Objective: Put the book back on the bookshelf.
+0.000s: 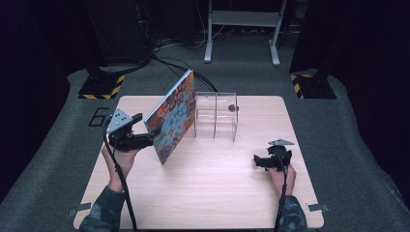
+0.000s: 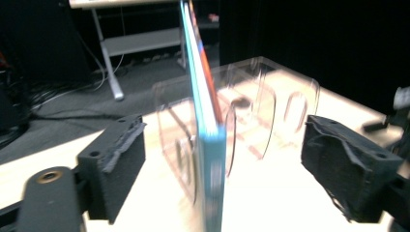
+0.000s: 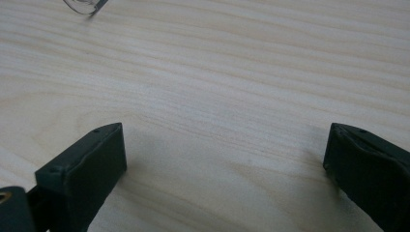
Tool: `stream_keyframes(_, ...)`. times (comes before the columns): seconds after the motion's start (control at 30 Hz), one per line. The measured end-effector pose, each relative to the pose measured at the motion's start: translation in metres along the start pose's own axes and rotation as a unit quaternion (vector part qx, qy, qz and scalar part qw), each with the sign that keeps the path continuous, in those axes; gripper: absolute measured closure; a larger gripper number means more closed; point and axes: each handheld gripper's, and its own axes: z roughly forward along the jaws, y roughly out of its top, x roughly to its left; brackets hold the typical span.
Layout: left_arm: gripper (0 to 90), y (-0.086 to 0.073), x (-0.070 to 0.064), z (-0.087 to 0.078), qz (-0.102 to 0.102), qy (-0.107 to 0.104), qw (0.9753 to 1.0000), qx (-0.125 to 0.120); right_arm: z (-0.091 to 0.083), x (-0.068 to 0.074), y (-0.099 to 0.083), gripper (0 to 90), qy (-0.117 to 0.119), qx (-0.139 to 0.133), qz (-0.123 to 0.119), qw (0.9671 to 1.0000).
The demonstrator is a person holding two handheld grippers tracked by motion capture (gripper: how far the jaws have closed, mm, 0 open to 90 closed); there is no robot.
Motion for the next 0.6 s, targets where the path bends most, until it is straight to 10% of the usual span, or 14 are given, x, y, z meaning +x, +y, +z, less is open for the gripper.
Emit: stream_keyframes(0.6, 3.8, -0.073, 0.007, -0.030, 0.007, 0.023, 0.9976, 0.065, 0.001, 0.001, 0.000, 0.7, -0.005, 0.001, -0.006, 1.0000)
